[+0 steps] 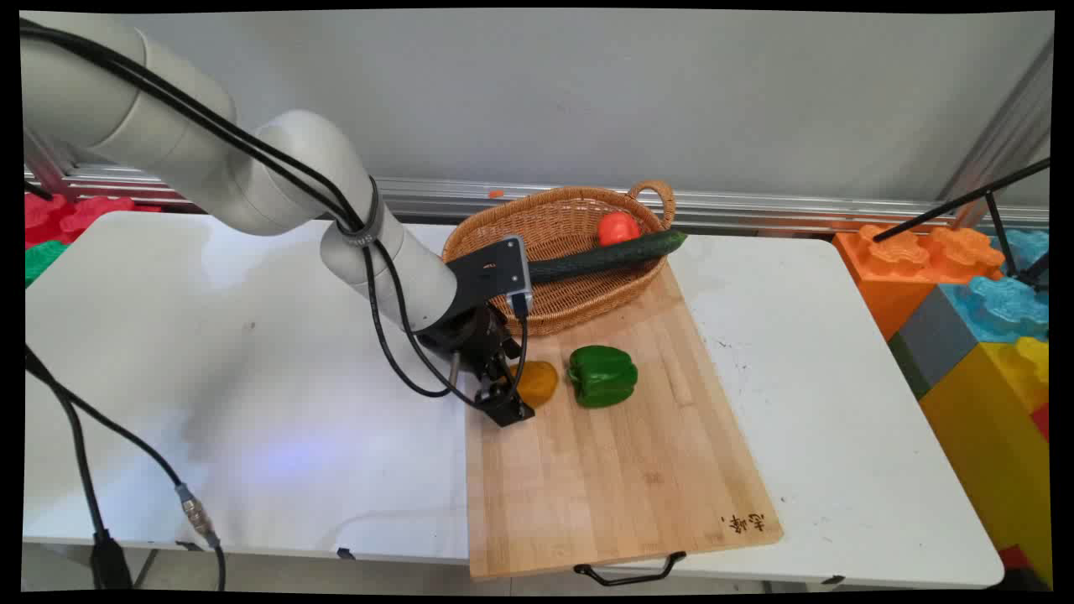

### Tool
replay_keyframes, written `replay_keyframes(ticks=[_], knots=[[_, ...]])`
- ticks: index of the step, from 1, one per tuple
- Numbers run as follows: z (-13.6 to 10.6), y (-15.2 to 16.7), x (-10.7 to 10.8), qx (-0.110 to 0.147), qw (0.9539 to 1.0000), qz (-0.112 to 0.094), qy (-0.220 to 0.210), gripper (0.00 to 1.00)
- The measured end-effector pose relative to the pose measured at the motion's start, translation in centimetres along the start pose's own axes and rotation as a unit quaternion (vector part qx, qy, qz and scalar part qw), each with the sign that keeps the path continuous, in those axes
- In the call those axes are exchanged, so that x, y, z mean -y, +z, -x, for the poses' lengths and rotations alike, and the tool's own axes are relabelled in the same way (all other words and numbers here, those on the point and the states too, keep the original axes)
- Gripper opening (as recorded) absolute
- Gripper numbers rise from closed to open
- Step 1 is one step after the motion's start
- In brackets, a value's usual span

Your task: Pick up the cucumber from the vegetable basket

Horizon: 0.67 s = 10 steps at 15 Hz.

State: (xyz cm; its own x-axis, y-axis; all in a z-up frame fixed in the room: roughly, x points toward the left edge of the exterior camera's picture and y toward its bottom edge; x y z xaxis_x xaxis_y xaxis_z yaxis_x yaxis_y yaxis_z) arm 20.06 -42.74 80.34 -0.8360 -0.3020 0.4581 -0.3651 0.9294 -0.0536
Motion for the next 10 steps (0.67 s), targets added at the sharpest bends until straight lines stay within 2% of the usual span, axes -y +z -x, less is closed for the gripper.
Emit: replay_keyframes(ticks=[5, 10], knots=[[-1.6, -2.9, 1.2, -0.013, 0.9996, -0.024, -0.003, 1.0], [-3.7, -6.7, 5.7, -0.03, 0.9961, -0.083, 0.007, 1.0]])
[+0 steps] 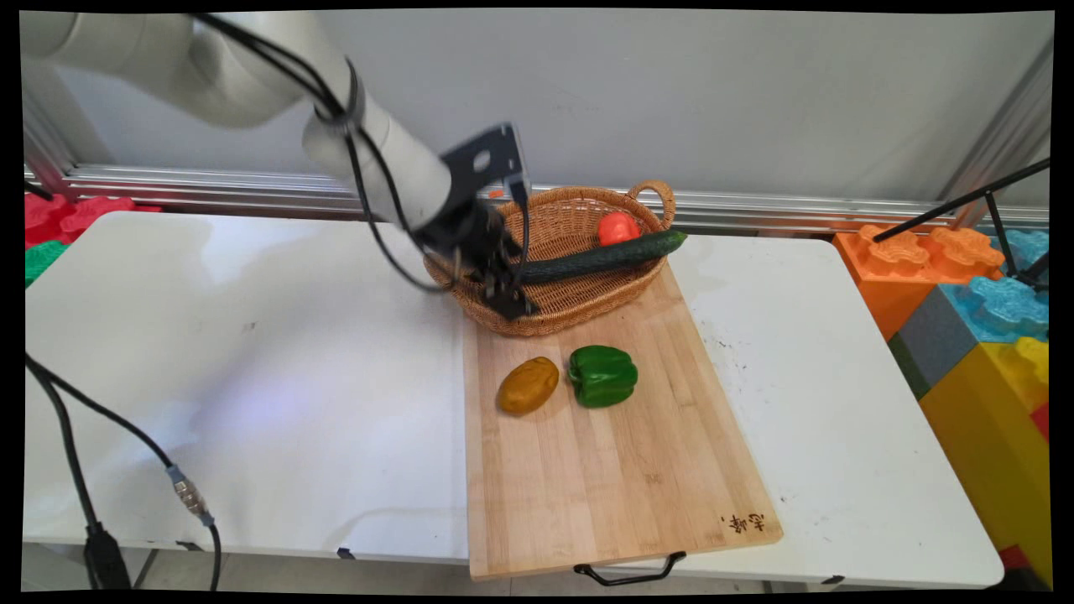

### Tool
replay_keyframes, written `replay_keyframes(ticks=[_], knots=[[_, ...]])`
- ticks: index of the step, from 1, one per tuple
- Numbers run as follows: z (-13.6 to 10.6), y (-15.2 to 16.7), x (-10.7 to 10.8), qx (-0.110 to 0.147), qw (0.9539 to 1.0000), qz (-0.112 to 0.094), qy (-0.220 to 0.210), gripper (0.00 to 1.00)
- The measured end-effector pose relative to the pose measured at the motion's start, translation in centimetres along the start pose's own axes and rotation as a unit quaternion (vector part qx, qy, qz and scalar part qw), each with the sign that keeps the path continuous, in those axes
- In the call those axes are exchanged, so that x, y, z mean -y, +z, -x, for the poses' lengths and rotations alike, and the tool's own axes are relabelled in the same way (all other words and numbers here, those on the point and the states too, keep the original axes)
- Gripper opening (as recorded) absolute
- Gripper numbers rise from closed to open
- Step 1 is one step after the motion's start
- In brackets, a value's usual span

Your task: Pick up the cucumber from the vegetable basket

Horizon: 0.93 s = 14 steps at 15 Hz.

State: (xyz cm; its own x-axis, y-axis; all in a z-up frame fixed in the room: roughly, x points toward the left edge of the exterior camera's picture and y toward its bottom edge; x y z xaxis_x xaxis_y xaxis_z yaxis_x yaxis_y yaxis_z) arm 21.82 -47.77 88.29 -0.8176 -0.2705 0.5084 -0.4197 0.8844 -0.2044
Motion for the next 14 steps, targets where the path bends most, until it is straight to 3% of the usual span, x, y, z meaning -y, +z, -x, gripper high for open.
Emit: replay_keyframes(ticks=[3, 6, 14], knots=[[-1.1, -0.1, 3.6, -0.017, 0.9992, -0.034, 0.006, 1.0], [-1.5, 1.4, 5.8, -0.024, 0.9987, -0.043, 0.013, 1.0], [-1.4, 10.1, 9.5, -0.013, 0.9989, -0.008, 0.045, 1.0]])
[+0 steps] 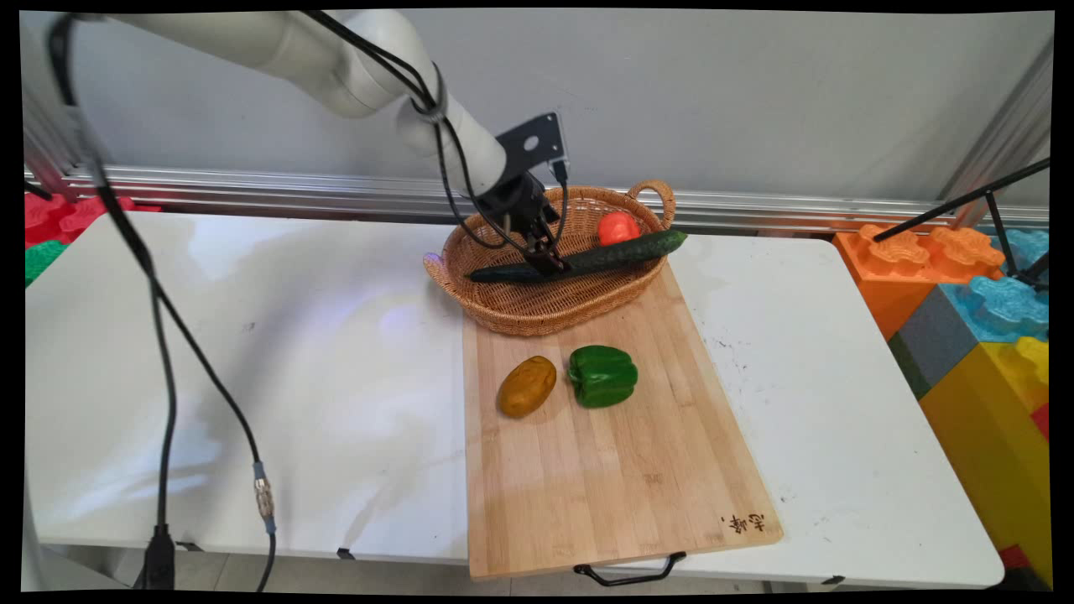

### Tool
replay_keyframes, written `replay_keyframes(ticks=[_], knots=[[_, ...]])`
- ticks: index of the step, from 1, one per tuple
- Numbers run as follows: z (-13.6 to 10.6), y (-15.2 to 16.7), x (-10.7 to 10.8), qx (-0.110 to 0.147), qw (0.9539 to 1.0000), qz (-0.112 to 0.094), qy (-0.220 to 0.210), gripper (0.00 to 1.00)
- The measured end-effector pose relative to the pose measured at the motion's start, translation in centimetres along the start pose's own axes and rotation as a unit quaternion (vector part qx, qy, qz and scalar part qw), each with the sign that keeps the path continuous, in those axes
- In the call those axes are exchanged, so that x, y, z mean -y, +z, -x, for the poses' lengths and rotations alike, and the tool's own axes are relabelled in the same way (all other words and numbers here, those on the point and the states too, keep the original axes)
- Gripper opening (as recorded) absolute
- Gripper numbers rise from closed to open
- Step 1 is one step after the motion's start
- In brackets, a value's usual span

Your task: Pick up the cucumber from the vegetable basket

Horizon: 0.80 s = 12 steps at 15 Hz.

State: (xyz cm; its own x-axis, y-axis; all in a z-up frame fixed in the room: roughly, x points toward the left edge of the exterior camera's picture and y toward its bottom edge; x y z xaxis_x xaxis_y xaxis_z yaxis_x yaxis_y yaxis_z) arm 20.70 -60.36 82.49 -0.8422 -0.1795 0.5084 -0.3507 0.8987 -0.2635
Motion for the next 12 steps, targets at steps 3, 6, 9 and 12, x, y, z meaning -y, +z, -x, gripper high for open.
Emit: replay_keyframes(ticks=[3, 6, 9, 12], knots=[[0.1, 2.0, 0.4, 0.001, 0.9999, 0.013, 0.008, 1.0], [0.1, 3.7, 0.8, 0.002, 0.9996, 0.023, 0.015, 1.0], [0.3, 5.0, 1.0, 0.002, 0.9993, 0.033, 0.019, 1.0], [0.4, 5.7, 1.1, 0.0, 0.999, 0.037, 0.024, 0.0]])
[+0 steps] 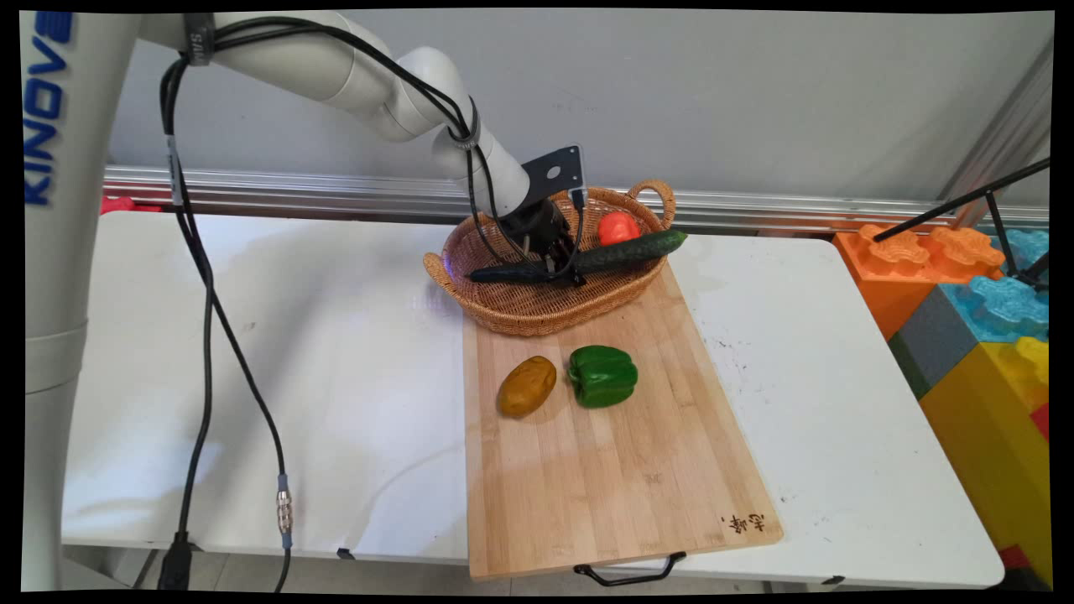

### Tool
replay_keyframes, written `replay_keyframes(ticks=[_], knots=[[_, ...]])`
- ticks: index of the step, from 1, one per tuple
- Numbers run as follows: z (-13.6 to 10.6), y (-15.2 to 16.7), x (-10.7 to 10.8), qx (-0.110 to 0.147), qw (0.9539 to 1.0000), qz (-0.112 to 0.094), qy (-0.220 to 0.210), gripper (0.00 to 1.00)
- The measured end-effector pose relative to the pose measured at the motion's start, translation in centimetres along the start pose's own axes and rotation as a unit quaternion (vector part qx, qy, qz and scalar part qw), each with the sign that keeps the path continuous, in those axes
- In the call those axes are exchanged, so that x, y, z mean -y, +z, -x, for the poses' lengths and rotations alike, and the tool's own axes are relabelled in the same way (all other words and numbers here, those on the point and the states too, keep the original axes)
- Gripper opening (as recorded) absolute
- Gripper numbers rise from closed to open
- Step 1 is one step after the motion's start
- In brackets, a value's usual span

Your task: Pick up the cucumber from the vegetable basket, then place the picked object on the cutting board

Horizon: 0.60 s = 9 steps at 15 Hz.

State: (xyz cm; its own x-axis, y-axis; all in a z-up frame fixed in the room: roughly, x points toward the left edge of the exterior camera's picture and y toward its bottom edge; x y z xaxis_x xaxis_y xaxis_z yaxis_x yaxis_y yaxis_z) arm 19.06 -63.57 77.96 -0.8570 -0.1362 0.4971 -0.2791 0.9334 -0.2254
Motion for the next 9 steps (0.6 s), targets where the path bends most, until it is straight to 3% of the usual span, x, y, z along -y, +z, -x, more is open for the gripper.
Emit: replay_keyframes(ticks=[5, 9], knots=[[0.2, -0.4, -0.5, -0.001, 1.0, -0.001, 0.004, 0.0], [-0.3, -3.3, -2.0, -0.017, 0.9996, -0.021, -0.006, 0.0]])
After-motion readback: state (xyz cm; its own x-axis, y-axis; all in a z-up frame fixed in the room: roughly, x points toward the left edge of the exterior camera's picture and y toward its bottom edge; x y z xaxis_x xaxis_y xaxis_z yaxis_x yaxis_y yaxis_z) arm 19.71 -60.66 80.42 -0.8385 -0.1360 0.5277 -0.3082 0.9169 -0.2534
